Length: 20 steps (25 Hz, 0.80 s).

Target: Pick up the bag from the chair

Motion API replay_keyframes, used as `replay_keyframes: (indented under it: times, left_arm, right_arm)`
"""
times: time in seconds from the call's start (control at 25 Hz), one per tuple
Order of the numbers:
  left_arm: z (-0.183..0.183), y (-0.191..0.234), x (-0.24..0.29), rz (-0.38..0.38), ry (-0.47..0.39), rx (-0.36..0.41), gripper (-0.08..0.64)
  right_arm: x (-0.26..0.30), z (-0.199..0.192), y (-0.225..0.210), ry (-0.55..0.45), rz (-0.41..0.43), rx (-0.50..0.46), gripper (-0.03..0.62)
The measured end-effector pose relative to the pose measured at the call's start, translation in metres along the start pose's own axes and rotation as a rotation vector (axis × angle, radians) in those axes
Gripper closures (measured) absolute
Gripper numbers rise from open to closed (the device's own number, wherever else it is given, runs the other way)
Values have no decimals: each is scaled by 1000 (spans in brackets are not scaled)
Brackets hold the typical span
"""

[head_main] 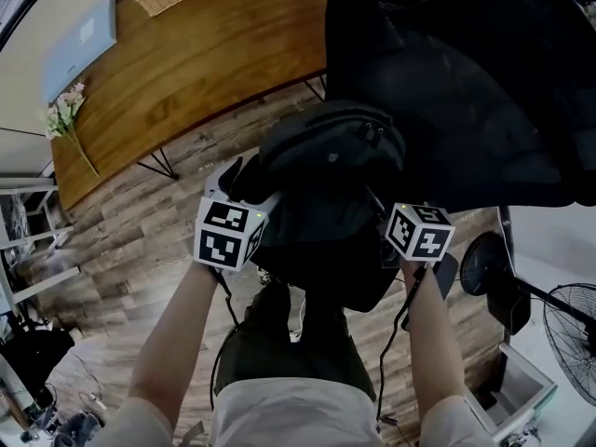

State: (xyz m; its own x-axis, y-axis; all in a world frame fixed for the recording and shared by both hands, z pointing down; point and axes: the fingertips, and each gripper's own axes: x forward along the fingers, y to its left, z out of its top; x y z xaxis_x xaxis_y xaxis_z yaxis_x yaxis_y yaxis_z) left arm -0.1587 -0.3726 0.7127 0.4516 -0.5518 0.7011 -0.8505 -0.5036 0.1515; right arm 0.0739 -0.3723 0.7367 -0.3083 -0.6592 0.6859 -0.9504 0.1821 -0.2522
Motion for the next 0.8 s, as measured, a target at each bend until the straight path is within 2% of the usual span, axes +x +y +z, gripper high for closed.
replay_keyframes:
  times: [0.16,0.32,0.36,0.4,0.56,0.8]
  left_arm:
    - [-3,3,7,-12,20,10,171]
    - [-3,0,10,-16,43,27,273]
    - [-2,-4,10,-27,39,32,321]
    - [-1,-8,9,-37,31,38,371]
    - [-3,-18,-5,-49,12,38,437]
    - [-9,-26,-33,-69,18,2,462]
  right_arm:
    - [9,-6,2,8,-7,-5,179]
    - [8,-6,-8,-3,-47,12,330]
    - [6,-6,-10,-6,-51,25,388]
    - [4,-6,-11,-8,-50,33,403]
    - [-8,-11,-4,-7,-31,29,455]
    - [-45,-11,18,-6,-21,-2,491]
